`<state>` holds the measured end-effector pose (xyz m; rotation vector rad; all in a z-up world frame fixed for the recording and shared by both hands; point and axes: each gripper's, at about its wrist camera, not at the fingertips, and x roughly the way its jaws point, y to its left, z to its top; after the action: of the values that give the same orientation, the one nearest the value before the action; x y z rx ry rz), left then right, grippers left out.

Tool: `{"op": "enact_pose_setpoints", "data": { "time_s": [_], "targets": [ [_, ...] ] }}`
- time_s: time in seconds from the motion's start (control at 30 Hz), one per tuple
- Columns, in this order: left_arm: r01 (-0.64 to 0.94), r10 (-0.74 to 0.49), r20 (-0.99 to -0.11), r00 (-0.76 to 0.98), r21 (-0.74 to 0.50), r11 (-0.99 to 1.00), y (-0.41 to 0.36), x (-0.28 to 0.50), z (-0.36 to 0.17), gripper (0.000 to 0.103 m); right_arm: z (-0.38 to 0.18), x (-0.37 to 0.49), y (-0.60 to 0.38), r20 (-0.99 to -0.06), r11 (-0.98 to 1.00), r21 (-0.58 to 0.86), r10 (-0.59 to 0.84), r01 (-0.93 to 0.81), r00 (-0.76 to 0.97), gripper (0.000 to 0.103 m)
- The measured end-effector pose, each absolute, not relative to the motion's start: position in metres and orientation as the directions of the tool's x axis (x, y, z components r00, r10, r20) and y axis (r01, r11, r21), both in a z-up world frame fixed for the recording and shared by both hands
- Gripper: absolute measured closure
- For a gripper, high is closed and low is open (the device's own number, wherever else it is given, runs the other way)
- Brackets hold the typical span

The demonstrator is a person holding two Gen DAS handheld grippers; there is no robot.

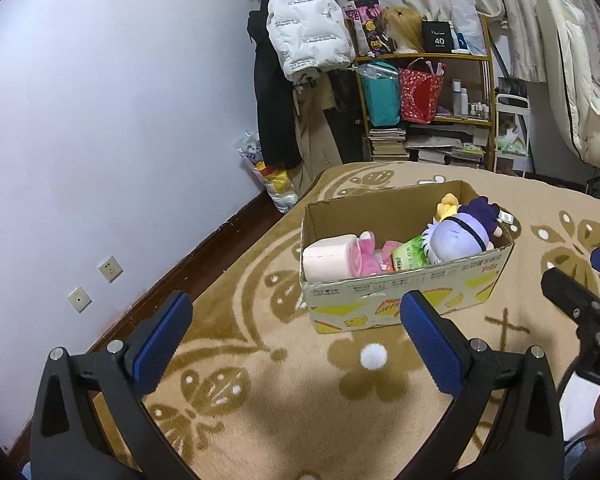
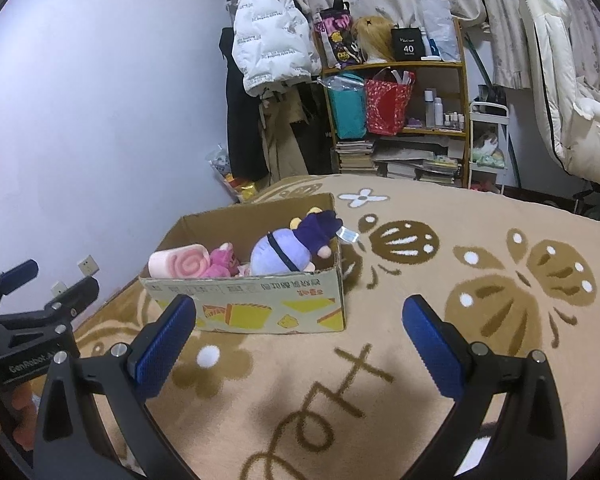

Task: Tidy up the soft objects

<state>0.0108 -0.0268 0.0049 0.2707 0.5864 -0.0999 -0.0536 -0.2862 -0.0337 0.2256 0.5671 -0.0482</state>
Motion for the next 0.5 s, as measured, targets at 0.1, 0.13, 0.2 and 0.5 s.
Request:
{"op": "enact_pose_setpoints", "data": {
  "time_s": [0.1, 0.13, 0.2, 0.5],
  "targets": [
    [0.174, -0.017, -0.559, 0.829, 0.229, 0.958, -0.029, 0.012, 0.004, 0.000, -0.039, -0.050, -0.285, -0.552, 0.977, 0.185, 0.012, 0.109, 0.834, 0.000],
    [0.174, -0.015, -0.558, 0.830, 0.234, 0.956, -0.029, 0.011, 0.004, 0.000, -0.041, -0.048, -0.284, -0.559, 0.979, 0.177, 0.011, 0.106, 0.829, 0.000],
    [0.181, -0.018, -0.564, 0.825, 0.235, 0.955, -0.031, 0.013, 0.002, 0.000, -0.043, -0.047, -0.283, -0.567, 0.981, 0.162, 0.003, 0.108, 0.823, 0.000],
    [0.189, -0.005, -0.579, 0.815, 0.258, 0.948, -0.034, 0.016, -0.004, 0.000, -0.045, -0.045, -0.283, -0.570, 0.983, 0.151, -0.002, 0.107, 0.822, 0.000]
  ]
}}
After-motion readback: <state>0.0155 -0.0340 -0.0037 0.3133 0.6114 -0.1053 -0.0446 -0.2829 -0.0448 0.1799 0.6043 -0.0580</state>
